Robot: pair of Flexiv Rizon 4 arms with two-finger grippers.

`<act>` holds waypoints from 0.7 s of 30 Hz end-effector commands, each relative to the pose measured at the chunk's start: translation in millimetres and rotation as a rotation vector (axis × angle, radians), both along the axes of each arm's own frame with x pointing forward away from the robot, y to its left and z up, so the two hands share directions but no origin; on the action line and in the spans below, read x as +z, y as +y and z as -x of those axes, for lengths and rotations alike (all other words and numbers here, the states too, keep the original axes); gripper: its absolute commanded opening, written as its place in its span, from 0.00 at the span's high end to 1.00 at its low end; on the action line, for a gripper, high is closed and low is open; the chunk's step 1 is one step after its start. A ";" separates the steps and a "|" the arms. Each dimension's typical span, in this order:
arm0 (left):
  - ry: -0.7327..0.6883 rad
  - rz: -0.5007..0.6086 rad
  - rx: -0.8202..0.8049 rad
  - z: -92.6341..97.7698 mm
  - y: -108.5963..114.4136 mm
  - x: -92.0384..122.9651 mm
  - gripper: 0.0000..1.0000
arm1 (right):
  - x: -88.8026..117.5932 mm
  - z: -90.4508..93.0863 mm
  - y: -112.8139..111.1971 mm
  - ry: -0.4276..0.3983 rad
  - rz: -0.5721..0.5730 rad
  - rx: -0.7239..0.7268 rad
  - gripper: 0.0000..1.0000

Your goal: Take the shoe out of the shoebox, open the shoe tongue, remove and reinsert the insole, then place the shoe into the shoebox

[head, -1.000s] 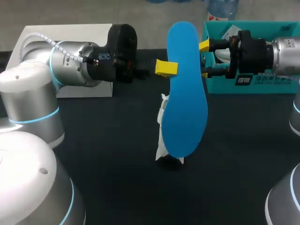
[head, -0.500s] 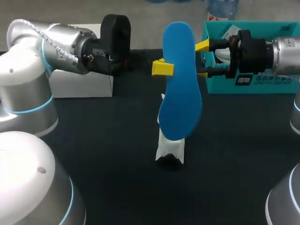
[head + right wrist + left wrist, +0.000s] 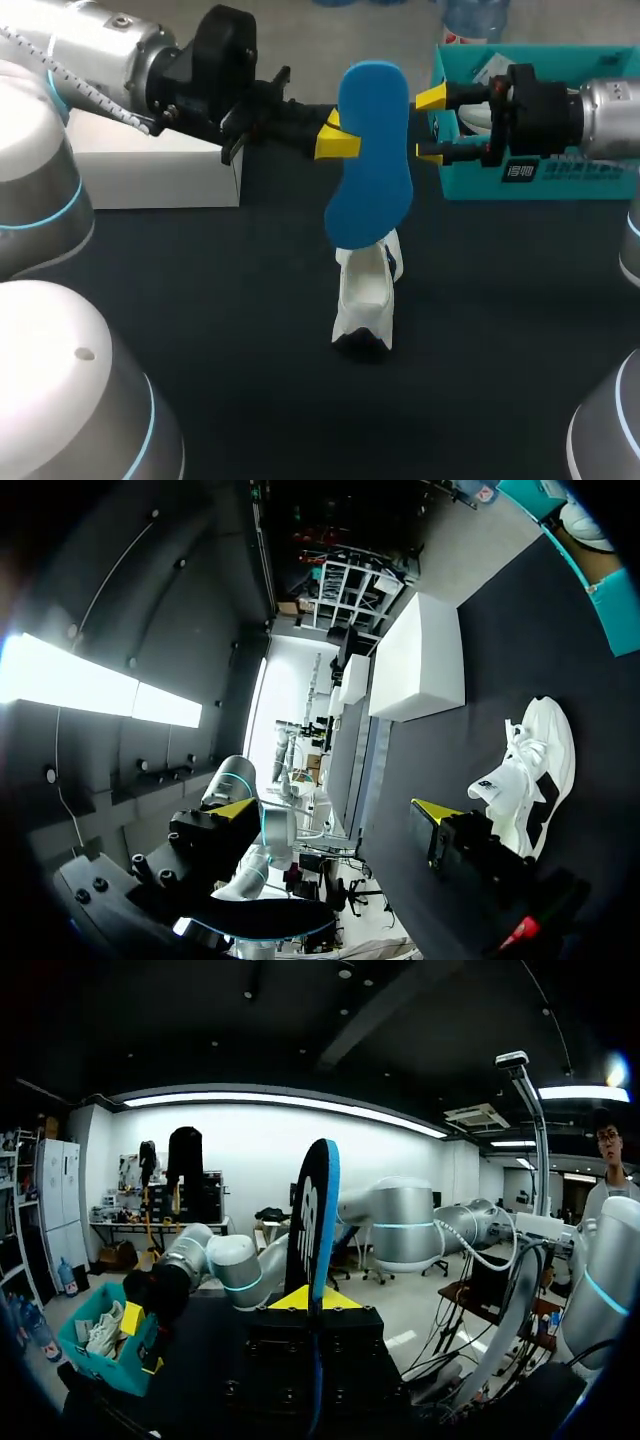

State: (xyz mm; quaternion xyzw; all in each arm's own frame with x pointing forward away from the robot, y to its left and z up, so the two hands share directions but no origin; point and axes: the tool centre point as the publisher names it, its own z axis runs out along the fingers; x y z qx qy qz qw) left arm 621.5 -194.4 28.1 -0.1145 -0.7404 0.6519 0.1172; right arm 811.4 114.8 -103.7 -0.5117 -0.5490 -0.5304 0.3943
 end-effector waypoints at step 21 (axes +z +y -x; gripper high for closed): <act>-1.096 0.161 0.009 -34.5 2.4 -47.7 1.00 | -0.2 0.5 1.5 0.001 0.002 -0.003 0.00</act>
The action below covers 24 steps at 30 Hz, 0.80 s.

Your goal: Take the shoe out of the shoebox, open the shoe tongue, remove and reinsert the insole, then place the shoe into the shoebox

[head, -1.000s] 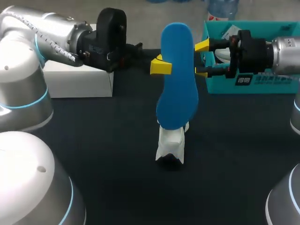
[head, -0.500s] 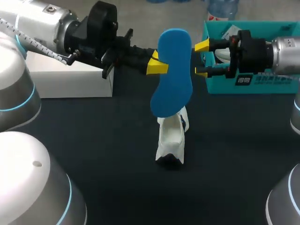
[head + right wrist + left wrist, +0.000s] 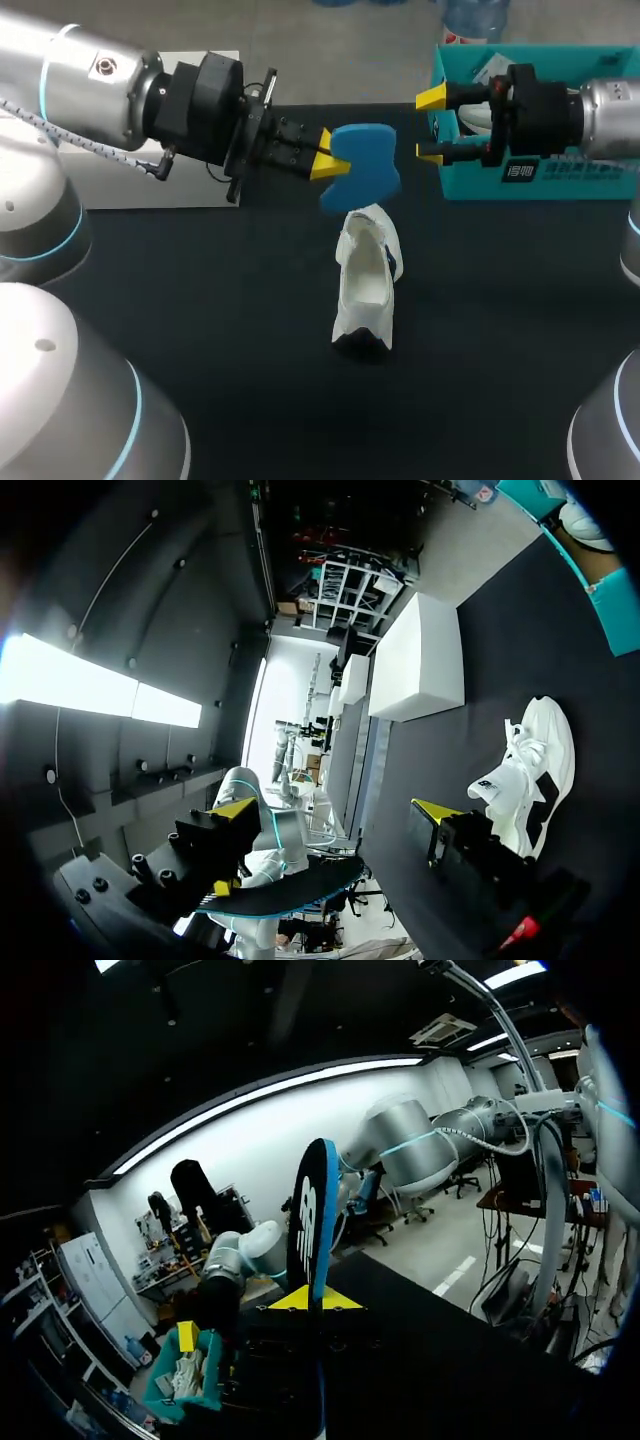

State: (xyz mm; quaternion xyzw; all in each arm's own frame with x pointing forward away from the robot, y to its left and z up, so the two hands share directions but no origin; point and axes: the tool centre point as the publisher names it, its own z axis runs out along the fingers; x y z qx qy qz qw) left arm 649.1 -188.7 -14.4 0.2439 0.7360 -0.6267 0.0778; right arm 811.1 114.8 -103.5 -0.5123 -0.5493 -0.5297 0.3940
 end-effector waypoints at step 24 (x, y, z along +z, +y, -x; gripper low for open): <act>-0.866 0.116 -0.014 -31.6 -5.0 -30.7 1.00 | -0.4 0.2 1.4 0.000 0.000 -0.003 0.00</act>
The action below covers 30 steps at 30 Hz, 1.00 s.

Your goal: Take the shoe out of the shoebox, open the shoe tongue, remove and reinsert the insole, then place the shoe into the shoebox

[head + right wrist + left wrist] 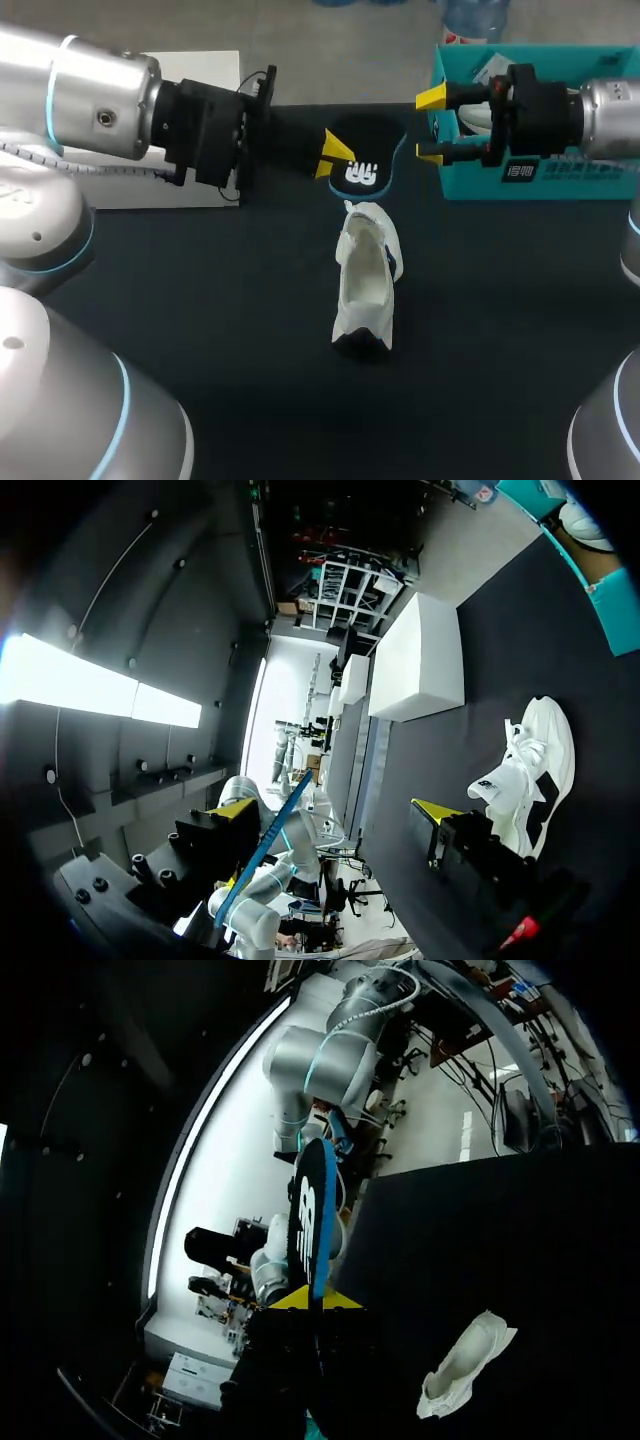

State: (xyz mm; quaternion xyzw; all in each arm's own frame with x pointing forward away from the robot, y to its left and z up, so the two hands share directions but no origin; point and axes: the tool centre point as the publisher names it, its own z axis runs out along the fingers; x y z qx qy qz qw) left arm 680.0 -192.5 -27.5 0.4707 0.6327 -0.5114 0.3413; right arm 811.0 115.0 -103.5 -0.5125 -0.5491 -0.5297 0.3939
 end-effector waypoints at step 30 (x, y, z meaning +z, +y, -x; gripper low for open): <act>-0.367 0.041 0.086 -64.5 -37.7 -73.0 1.00 | -7.2 -2.8 38.7 0.026 -0.005 0.087 0.10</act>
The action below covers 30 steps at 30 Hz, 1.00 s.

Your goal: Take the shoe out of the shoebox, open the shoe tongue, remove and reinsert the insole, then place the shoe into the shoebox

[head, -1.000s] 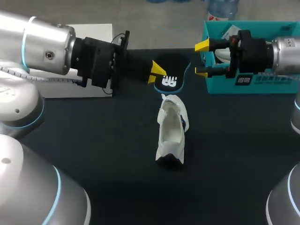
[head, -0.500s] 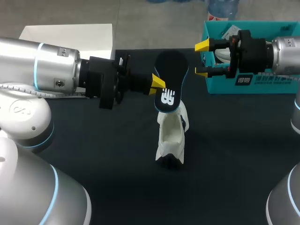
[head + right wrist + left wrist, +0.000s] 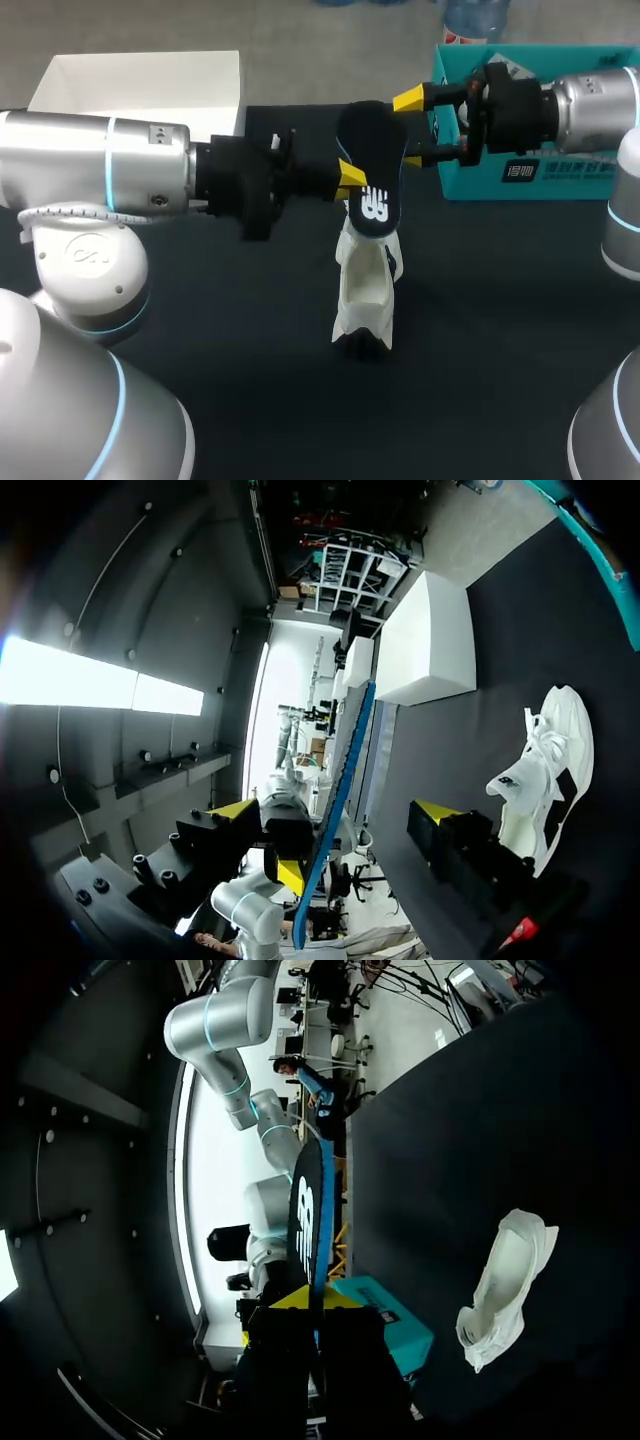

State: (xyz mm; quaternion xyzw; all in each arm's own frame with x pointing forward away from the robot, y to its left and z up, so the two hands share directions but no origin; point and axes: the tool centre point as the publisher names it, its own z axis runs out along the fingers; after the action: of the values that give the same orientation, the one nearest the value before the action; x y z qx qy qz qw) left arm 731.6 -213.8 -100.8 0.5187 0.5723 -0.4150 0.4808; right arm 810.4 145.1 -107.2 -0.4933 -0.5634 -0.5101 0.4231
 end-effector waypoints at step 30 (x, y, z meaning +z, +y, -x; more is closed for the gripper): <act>-0.065 -0.060 -0.031 -27.9 -6.3 -10.4 1.00 | -8.8 6.7 4.7 0.027 0.005 -0.018 1.00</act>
State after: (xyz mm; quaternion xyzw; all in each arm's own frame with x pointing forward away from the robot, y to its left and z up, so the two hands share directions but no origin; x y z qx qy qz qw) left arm 760.1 -220.9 -110.5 0.5547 0.5613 -0.3876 0.4765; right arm 804.3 148.8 -115.5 -0.5050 -0.5545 -0.5056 0.4264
